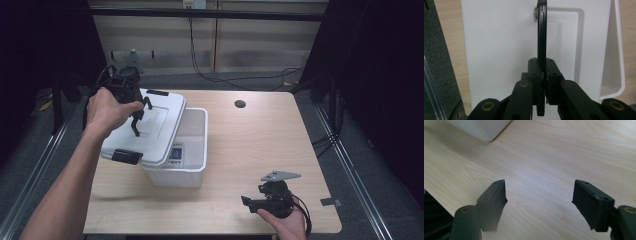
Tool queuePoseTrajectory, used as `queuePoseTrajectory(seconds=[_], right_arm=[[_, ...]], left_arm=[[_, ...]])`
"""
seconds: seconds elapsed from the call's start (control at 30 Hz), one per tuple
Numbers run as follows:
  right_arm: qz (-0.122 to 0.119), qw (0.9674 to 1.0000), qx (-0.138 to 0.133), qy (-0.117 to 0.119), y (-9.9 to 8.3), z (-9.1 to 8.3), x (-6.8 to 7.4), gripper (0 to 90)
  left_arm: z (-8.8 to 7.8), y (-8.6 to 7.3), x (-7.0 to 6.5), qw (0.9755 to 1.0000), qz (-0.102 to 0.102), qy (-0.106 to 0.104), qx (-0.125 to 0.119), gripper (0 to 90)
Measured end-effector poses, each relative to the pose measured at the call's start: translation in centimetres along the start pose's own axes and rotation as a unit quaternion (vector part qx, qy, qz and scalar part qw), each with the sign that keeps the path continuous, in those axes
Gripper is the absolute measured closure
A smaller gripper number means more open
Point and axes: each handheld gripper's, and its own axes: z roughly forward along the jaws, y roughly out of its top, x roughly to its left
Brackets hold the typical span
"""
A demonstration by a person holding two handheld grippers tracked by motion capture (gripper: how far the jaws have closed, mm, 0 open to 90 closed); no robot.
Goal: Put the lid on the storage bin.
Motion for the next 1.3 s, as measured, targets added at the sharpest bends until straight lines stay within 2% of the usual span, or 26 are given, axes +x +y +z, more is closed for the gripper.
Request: queuePoseTrajectory(seconds=[0.13,0.27,0.5,0.6,0.73,0.83,1.0,1.17,1.3], right_arm=[[0.000,1.0000,0.000,-0.001,0.0,0.0,0.0,26.3],[-0.002,1.0000,0.000,-0.001,0.0,0.0,0.0,26.3],[-0.004,1.0000,0.000,-0.003,0.0,0.0,0.0,26.3],[-0.004,1.0000,0.001,-0.003,0.0,0.0,0.0,26.3],[-0.005,1.0000,0.001,-0.004,0.0,-0.1,0.1,26.3],[-0.006,1.0000,0.003,-0.004,0.0,-0.1,0.1,26.3],[-0.010,0.9999,0.004,-0.003,0.0,0.0,0.2,26.3],[-0.010,0.9999,0.005,-0.003,0.0,-0.1,0.2,26.3],[-0.011,0.9999,0.005,-0.003,0.0,0.0,0.2,26.2]], left_arm=[[0.4,0.1,-0.5,1.0000,-0.008,-0.003,0.001,85.1],[0.8,0.2,-1.1,0.9999,-0.013,0.007,-0.002,85.1],[1.3,0.4,-1.8,0.9994,-0.033,-0.014,0.001,85.0],[1.4,0.5,-2.2,0.9992,-0.038,-0.015,0.001,85.1],[1.8,0.6,-2.5,0.9979,-0.064,-0.012,-0.002,85.0],[1.9,0.6,-2.8,0.9974,-0.071,-0.014,0.000,85.0],[2.2,0.7,-3.0,0.9969,-0.078,-0.009,-0.001,84.9],[2.5,0.9,-3.3,0.9963,-0.083,-0.021,-0.001,84.9],[2.8,0.9,-3.6,0.9966,-0.080,-0.020,0.004,84.9]])
